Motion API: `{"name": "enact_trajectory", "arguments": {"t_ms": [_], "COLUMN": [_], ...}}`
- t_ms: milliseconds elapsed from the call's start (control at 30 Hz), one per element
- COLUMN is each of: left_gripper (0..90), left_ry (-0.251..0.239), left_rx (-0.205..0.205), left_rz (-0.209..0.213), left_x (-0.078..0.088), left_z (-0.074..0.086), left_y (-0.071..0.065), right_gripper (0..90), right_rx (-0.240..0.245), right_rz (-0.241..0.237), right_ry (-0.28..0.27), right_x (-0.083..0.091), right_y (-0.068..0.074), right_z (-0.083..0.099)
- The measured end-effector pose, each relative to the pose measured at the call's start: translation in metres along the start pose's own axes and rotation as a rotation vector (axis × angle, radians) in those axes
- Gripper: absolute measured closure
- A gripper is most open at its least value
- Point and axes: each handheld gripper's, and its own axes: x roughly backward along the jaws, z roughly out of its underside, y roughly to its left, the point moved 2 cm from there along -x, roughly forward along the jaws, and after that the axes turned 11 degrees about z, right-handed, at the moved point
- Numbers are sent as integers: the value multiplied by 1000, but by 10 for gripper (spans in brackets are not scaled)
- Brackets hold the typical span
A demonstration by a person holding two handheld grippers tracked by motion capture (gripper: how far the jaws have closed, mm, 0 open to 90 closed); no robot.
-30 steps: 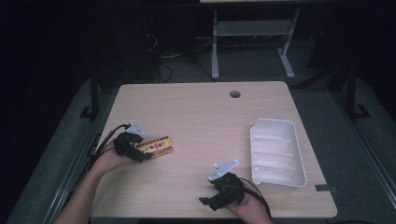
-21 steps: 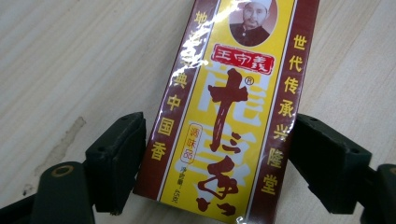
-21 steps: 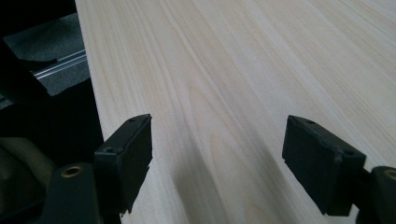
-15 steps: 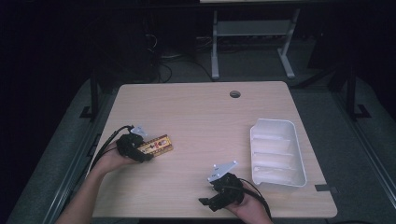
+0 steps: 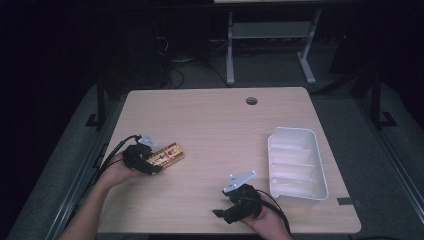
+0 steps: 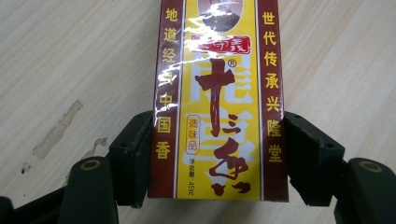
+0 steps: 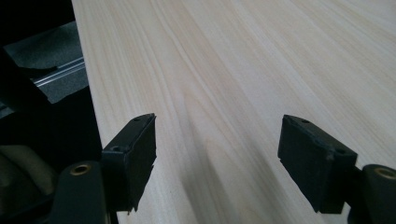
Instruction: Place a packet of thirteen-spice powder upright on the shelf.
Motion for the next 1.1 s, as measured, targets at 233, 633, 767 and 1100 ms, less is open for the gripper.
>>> {"name": "enact_trajectory", "arguments": {"t_ms": [233, 633, 767, 1100], "left_gripper": [322, 321, 322, 322], "left_ry": [-52, -105, -123, -163], "left_rx": [-27, -106, -123, -151], "left_rz": [-10, -20, -16, -13], "left_x": [9, 18, 18, 18], "left_z": [4, 5, 7, 12], "left_y": [-11, -36, -45, -65], "right_gripper": [269, 212, 182, 171], "right_rx": [2, -30, -31, -50], "right_rz": [1, -1, -6, 9], "right_ry": [-4, -27, -12, -8], "right_x": [-1, -2, -4, -4], "right_y": [-1, -5, -5, -6], "right_z": [-1, -6, -8, -10]}}
